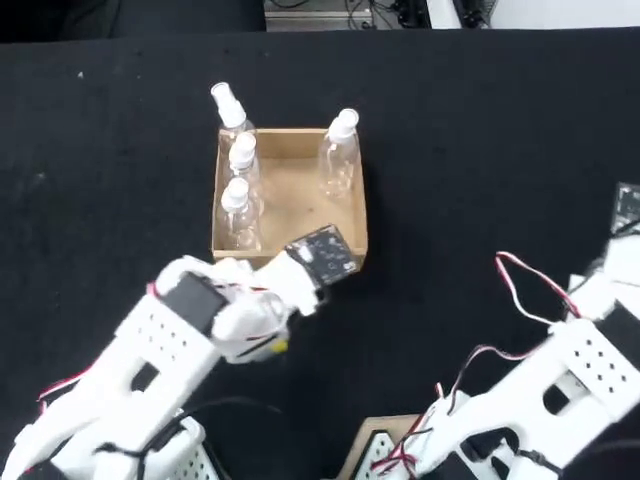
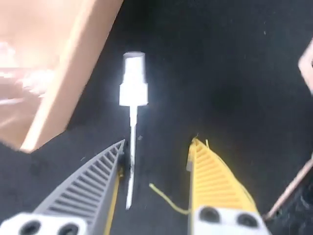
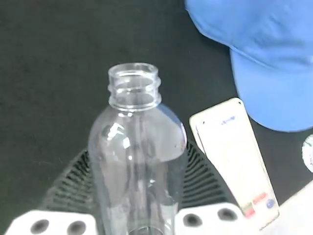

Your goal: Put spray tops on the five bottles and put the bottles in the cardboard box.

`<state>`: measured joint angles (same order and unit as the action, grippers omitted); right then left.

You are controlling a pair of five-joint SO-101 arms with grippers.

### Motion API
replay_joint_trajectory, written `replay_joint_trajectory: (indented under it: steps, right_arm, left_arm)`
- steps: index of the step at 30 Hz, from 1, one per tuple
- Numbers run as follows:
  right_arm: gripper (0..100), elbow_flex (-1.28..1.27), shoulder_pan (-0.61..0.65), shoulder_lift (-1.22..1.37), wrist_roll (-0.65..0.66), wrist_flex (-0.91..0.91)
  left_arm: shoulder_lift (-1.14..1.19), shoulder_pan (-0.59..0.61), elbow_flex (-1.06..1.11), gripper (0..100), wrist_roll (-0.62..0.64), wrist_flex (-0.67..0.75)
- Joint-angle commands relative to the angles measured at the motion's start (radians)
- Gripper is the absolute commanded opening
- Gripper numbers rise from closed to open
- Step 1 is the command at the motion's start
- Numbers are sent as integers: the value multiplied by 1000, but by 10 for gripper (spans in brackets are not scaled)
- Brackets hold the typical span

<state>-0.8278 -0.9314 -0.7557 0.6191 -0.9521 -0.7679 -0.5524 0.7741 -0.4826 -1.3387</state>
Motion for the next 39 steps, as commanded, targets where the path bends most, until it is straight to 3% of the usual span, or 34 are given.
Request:
replay_joint_trajectory:
  steps: [1,6,13,23,31,39]
  right_arm:
    - [11,-47,-54,-41,57,83]
    - [11,-124,-55,-41,58,167]
    - [11,-131,-55,-41,110,166]
    - [11,-133,-55,-41,112,164]
    - [11,-162,-52,-44,114,170]
    - [11,-162,-55,-44,114,172]
  left_arm:
    - [118,-36,39,189,92,218]
    - [281,-35,28,189,103,351]
    - [430,-18,-25,190,103,405]
    - [451,56,-36,189,64,408]
    - [453,64,18,189,60,509]
    - [454,77,41,223,55,511]
